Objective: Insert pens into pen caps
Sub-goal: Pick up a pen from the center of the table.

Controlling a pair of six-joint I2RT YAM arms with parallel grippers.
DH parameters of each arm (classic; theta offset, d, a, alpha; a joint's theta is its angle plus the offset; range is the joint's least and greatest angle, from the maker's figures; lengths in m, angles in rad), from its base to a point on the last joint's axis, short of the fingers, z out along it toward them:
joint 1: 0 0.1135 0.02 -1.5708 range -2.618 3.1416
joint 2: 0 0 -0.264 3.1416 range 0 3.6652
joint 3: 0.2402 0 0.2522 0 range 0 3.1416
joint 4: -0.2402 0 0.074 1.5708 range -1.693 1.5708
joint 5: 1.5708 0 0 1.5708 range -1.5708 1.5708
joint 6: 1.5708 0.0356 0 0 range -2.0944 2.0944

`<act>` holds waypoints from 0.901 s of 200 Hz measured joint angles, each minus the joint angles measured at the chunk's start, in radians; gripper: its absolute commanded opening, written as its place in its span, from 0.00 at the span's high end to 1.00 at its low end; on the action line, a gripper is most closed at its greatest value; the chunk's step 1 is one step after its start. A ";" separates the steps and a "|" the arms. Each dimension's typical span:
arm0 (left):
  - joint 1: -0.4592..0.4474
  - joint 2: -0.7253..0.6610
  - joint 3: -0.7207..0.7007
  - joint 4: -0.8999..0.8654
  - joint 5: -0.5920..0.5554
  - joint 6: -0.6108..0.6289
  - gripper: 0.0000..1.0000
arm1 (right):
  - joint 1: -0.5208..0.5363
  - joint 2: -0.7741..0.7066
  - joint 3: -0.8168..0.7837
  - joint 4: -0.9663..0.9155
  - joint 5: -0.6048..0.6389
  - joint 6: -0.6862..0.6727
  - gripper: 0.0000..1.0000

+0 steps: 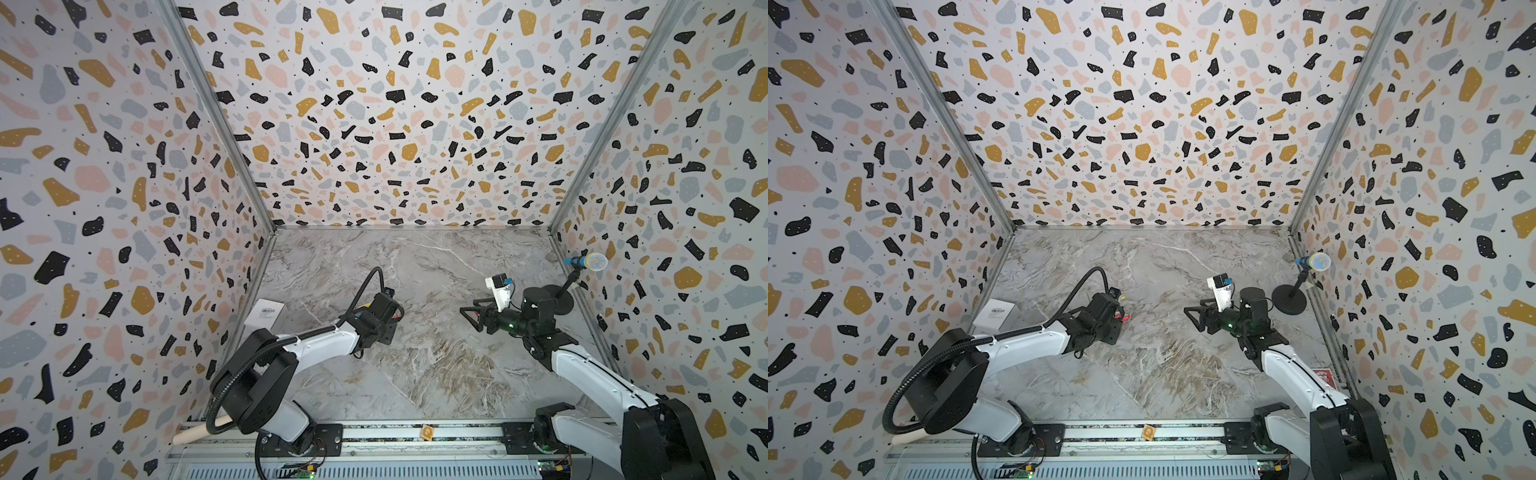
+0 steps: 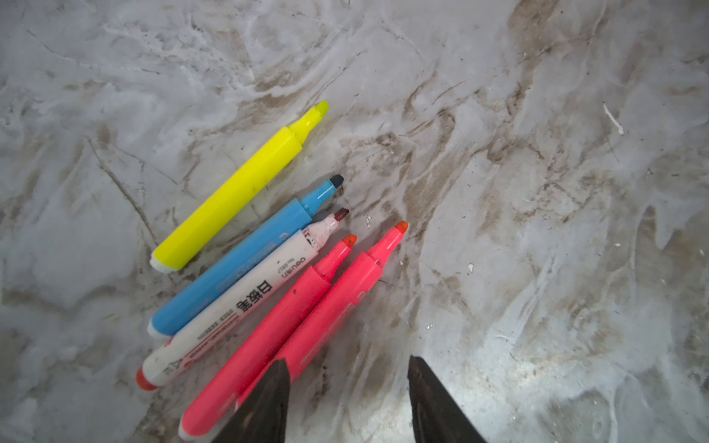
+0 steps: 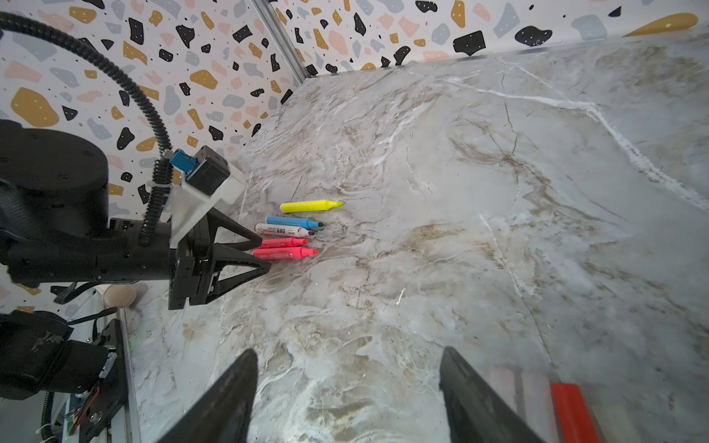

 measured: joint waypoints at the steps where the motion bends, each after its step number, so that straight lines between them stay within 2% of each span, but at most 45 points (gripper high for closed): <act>1: 0.000 0.001 0.000 0.001 0.000 0.000 0.49 | 0.000 0.000 0.000 0.000 0.000 0.000 0.25; 180: 0.030 0.075 0.002 0.029 0.014 0.037 0.53 | 0.000 -0.003 -0.020 0.009 0.000 0.001 0.26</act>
